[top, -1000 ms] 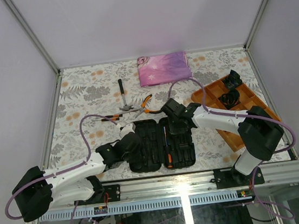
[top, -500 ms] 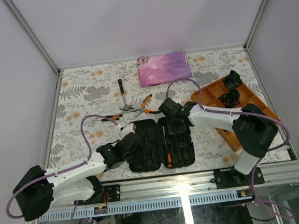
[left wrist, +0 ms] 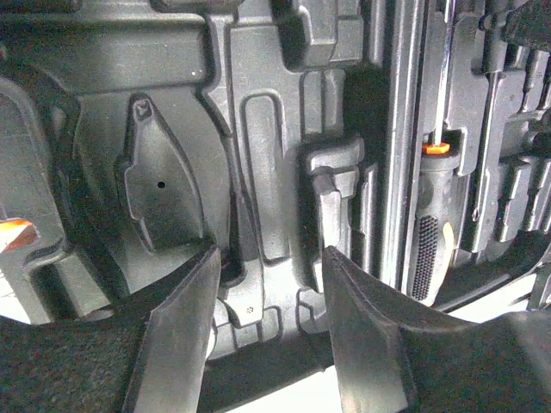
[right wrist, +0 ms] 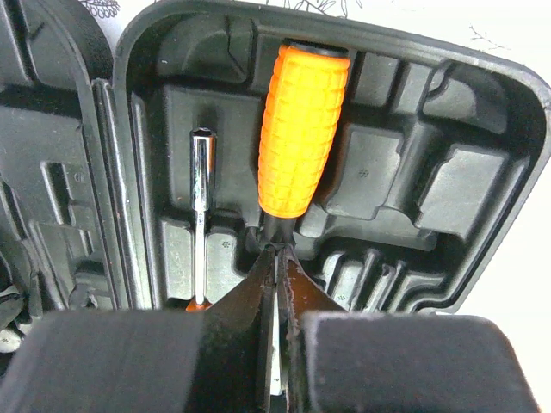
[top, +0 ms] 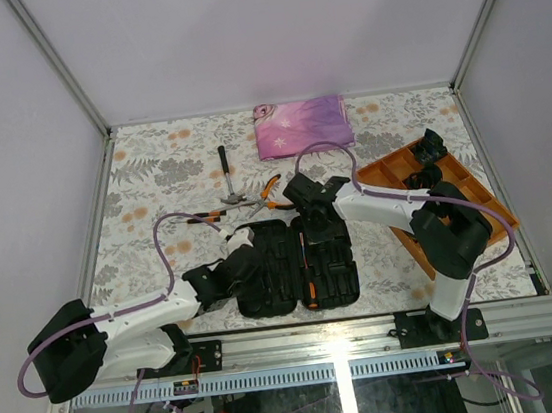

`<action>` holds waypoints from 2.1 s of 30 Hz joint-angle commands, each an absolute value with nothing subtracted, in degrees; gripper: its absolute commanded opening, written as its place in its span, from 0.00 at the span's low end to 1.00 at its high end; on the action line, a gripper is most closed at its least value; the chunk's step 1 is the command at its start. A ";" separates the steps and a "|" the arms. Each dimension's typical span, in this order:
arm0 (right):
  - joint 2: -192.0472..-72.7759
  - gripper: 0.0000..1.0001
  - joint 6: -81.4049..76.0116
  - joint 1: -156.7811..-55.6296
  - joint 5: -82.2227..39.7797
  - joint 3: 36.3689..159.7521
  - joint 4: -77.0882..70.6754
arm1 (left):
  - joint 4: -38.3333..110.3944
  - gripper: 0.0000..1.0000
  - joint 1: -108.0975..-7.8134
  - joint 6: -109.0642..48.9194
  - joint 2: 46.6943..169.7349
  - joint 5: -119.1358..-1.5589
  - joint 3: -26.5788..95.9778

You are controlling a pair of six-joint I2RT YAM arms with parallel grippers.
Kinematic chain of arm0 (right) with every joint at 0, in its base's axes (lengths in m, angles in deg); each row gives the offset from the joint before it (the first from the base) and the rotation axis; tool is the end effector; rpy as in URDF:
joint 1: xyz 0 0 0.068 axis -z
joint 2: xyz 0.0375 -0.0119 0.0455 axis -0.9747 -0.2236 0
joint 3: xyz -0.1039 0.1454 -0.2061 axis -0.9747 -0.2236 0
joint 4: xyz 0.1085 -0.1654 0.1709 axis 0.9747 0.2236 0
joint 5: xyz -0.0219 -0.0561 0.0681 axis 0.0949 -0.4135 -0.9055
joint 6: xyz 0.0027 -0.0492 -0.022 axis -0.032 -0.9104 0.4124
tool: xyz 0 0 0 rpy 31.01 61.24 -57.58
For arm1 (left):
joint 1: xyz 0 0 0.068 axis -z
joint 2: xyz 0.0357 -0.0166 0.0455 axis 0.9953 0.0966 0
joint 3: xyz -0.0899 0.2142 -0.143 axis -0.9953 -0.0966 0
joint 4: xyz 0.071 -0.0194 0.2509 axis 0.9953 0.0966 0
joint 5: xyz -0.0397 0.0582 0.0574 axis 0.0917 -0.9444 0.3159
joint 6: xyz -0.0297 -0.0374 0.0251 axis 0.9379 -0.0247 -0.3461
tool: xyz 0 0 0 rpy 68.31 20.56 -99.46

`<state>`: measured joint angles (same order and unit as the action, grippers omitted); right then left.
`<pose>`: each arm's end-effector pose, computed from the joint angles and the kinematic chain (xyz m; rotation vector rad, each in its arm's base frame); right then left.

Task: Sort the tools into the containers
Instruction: Adjust the screwdriver in the storage box, then pick up the pliers at the center of the board.

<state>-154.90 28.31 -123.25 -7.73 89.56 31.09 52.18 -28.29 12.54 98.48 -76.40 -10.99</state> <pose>0.2448 0.2498 0.1692 -0.1820 2.8190 0.2034 0.1179 -0.1671 0.1582 -0.0141 2.6019 -0.6086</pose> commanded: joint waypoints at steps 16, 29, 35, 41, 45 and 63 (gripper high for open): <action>-165.85 0.00 27.79 -123.75 -10.34 79.17 28.00 | 54.22 0.49 -28.32 11.33 98.91 -77.08 -11.05; -141.78 0.37 23.54 -123.83 -6.13 93.29 32.83 | 63.78 0.64 -30.76 9.11 93.12 -81.36 -1.66; -127.82 0.51 23.66 -123.84 -1.45 85.20 24.40 | 72.29 0.75 -34.06 6.42 92.58 -87.11 5.67; -114.44 0.63 23.59 -123.76 6.92 72.51 16.86 | 76.55 0.86 -36.56 3.87 91.03 -89.64 9.61; -108.45 0.70 23.84 -123.75 6.81 66.10 14.71 | 77.07 0.87 -37.37 3.11 89.32 -88.66 9.34; -102.33 0.75 22.36 -123.75 -7.50 62.60 27.49 | 79.55 0.90 -38.02 0.00 90.09 -79.41 13.05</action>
